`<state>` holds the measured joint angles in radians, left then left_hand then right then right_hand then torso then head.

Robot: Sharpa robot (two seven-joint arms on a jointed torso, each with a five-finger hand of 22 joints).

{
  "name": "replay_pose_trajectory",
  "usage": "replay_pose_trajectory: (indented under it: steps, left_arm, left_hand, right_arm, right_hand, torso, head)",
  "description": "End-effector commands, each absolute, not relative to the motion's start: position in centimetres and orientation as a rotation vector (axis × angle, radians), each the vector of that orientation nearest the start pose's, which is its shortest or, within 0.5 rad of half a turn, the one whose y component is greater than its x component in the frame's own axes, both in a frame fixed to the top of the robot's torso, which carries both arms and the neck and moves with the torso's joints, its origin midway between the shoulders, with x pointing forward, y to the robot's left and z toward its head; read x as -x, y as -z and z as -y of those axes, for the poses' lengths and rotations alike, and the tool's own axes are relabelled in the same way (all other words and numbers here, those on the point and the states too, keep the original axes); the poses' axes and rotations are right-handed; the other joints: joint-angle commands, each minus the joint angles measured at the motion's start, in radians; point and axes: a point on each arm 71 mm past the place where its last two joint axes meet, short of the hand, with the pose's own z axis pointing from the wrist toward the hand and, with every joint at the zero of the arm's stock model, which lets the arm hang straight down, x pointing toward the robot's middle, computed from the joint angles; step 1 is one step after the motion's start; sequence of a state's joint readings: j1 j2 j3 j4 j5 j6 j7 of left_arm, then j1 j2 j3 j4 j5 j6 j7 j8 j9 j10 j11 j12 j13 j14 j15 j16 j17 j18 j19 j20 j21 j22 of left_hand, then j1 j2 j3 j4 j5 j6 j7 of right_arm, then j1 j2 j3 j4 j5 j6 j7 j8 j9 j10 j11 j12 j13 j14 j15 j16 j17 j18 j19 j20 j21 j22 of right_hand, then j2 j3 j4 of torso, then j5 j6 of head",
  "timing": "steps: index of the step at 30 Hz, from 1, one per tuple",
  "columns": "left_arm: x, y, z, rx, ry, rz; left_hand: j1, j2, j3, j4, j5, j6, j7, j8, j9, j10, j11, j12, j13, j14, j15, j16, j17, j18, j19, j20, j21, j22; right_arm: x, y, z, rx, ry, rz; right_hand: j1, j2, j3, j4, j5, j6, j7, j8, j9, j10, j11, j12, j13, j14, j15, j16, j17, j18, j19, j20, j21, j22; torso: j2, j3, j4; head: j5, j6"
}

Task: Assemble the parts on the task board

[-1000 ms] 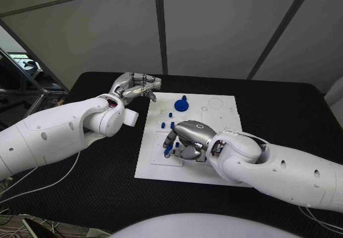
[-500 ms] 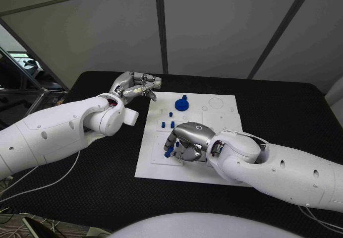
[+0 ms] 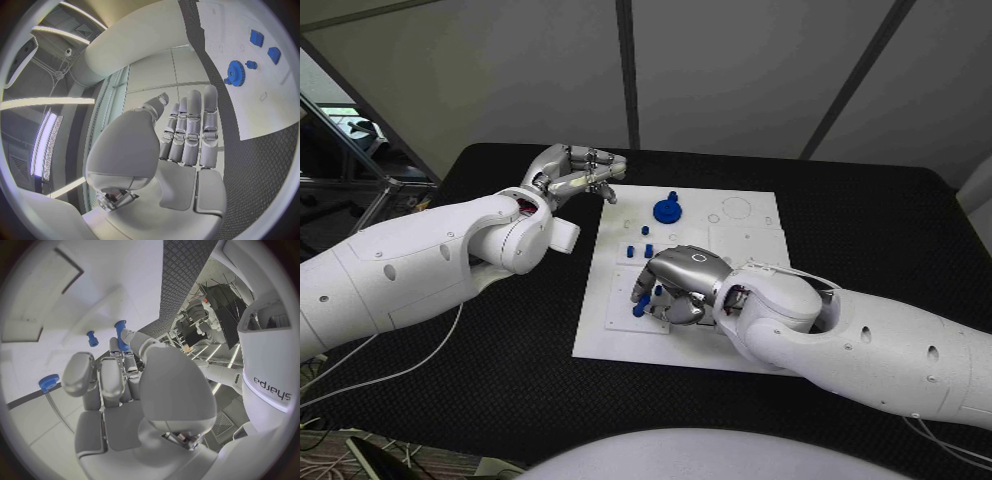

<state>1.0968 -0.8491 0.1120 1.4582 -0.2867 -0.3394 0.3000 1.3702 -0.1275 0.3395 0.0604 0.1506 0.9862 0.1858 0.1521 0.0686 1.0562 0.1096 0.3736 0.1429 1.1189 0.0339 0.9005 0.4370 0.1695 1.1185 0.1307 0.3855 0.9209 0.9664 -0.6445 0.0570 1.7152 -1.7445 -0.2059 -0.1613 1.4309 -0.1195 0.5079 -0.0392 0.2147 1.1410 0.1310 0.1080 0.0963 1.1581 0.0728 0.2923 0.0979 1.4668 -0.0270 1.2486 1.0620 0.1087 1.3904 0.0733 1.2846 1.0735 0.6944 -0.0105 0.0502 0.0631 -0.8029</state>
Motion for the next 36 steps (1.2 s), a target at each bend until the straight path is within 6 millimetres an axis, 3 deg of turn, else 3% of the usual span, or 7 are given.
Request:
replay_pose_trajectory:
  steps: [1, 12, 17, 21, 27, 36]
  left_arm:
    - [-50.2, 17.8, -23.2, 0.943, 1.402, -1.43]
    - [-50.2, 17.8, -23.2, 0.943, 1.402, -1.43]
    - [-50.2, 17.8, -23.2, 0.943, 1.401, -1.43]
    - [-50.2, 17.8, -23.2, 0.944, 1.401, -1.431]
    - [-50.2, 17.8, -23.2, 0.944, 1.4, -1.431]
    - [-50.2, 17.8, -23.3, 0.944, 1.399, -1.431]
  left_hand:
    - [0.007, -0.001, 0.0, -0.007, 0.002, -0.004, 0.001, -0.004, 0.0, -0.005, 0.002, -0.004, -0.001, -0.002, 0.001, -0.003, -0.001, 0.011, 0.001, 0.004, -0.003, -0.002]
    - [0.008, 0.001, 0.0, -0.008, 0.002, -0.005, 0.001, -0.004, 0.001, -0.005, 0.002, -0.004, -0.001, -0.003, 0.002, -0.003, -0.002, 0.011, 0.001, 0.004, -0.004, -0.002]
    - [0.008, 0.001, 0.0, -0.008, 0.002, -0.005, 0.001, -0.004, 0.001, -0.005, 0.002, -0.004, -0.001, -0.003, 0.002, -0.003, -0.002, 0.011, 0.001, 0.004, -0.004, -0.002]
    - [0.008, 0.001, 0.0, -0.008, 0.002, -0.005, 0.001, -0.004, 0.001, -0.005, 0.002, -0.004, -0.001, -0.003, 0.002, -0.003, -0.002, 0.011, 0.001, 0.004, -0.004, -0.002]
    - [0.008, 0.001, 0.0, -0.008, 0.002, -0.005, 0.001, -0.004, 0.001, -0.005, 0.002, -0.004, -0.001, -0.003, 0.002, -0.003, -0.002, 0.011, 0.001, 0.004, -0.004, -0.002]
    - [0.008, 0.001, 0.0, -0.008, 0.002, -0.005, 0.001, -0.004, 0.001, -0.005, 0.002, -0.004, -0.001, -0.003, 0.002, -0.003, -0.002, 0.011, 0.001, 0.004, -0.004, -0.002]
  right_arm:
    - [-38.9, 22.3, 5.1, 0.509, -0.895, -1.662]
    - [-38.5, 22.9, 4.7, 0.547, -0.914, -1.672]
    - [-38.5, 22.8, 4.7, 0.546, -0.928, -1.655]
    - [-38.5, 22.7, 4.7, 0.536, -0.949, -1.631]
    - [-38.4, 22.5, 4.8, 0.52, -0.966, -1.611]
    - [-38.4, 21.8, 5.5, 0.456, -1.009, -1.549]
  right_hand:
    - [-0.001, 0.007, 0.003, -0.001, 0.002, 0.0, 0.004, -0.002, 0.001, 0.024, -0.014, -0.001, -0.001, 0.023, 0.0, 0.0, -0.003, -0.013, 0.002, -0.001, -0.001, -0.002]
    - [-0.022, -0.005, -0.003, 0.0, 0.005, -0.022, 0.011, -0.017, -0.004, -0.005, -0.006, -0.027, -0.006, 0.024, 0.006, 0.008, 0.008, -0.012, -0.005, 0.004, -0.007, -0.01]
    - [-0.067, -0.039, -0.023, 0.014, 0.03, -0.079, 0.021, -0.046, -0.018, -0.099, 0.018, -0.086, -0.031, 0.007, 0.028, -0.022, -0.038, -0.002, -0.036, 0.02, -0.045, -0.07]
    - [-0.079, -0.059, -0.058, 0.015, 0.025, -0.149, 0.011, -0.046, -0.03, -0.182, 0.032, -0.11, -0.033, -0.026, 0.039, -0.074, -0.111, 0.017, -0.085, 0.034, -0.113, -0.17]
    - [-0.076, -0.058, -0.102, 0.013, 0.028, -0.186, 0.004, -0.045, -0.029, -0.225, 0.038, -0.1, -0.031, -0.041, 0.044, -0.094, -0.142, 0.024, -0.102, 0.041, -0.142, -0.207]
    - [-0.075, -0.052, -0.128, 0.016, 0.033, -0.197, 0.009, -0.045, -0.028, -0.233, 0.037, -0.083, -0.029, -0.041, 0.044, -0.092, -0.144, 0.024, -0.1, 0.042, -0.147, -0.211]
  torso:
    - [0.0, -0.0007, 0.001]
    - [-0.001, 0.0, -0.0005]
    - [-0.001, 0.0005, -0.0003]
    - [0.0, 0.0003, -0.0002]
    - [0.0, 0.0003, -0.0001]
    - [-0.001, 0.0009, -0.0006]
  head:
    - [-0.002, 0.0]
    - [-0.002, 0.0]
    - [-0.002, 0.0]
    - [-0.002, 0.001]
    - [-0.002, 0.001]
    - [-0.004, 0.004]
